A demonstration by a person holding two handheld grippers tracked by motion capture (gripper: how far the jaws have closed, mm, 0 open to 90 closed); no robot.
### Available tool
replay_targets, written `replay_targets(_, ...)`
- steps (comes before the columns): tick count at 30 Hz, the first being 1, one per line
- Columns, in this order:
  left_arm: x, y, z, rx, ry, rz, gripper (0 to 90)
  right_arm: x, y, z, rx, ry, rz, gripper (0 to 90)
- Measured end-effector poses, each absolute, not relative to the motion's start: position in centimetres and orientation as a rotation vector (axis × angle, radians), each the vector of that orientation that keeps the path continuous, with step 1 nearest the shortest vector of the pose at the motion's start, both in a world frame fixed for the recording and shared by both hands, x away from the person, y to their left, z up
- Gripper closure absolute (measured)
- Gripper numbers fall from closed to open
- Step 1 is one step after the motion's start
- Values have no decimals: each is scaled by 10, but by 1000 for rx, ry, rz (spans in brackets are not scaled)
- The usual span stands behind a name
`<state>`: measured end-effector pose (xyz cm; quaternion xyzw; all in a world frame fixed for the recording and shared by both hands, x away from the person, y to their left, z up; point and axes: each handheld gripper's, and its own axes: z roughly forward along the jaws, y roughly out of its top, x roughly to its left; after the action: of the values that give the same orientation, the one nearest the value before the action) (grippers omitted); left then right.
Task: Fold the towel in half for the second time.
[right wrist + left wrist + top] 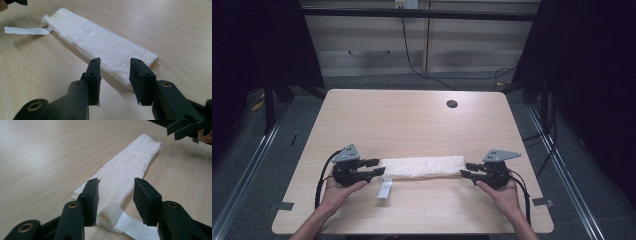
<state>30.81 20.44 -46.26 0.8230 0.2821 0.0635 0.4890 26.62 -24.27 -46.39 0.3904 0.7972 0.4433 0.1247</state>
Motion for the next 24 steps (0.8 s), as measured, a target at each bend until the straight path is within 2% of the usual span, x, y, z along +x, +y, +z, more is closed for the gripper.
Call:
replay_targets(6,299,222,-463,2017,740,129,502,257,-248,-454,1166,2255,1309,552)
replay_targets(13,285,245,-473,2012,819,172,450,243,-262,-456,1233,2228,1306,490)
replay_targets(15,282,253,-476,1990,865,144,412,237,-268,-458,1245,2212,1302,468)
replay_targets(18,278,263,-475,1962,897,187,380,229,-276,-464,1284,2188,1295,441)
replay_targets(24,280,276,-481,1921,953,213,351,219,-292,-472,1352,2111,1300,391)
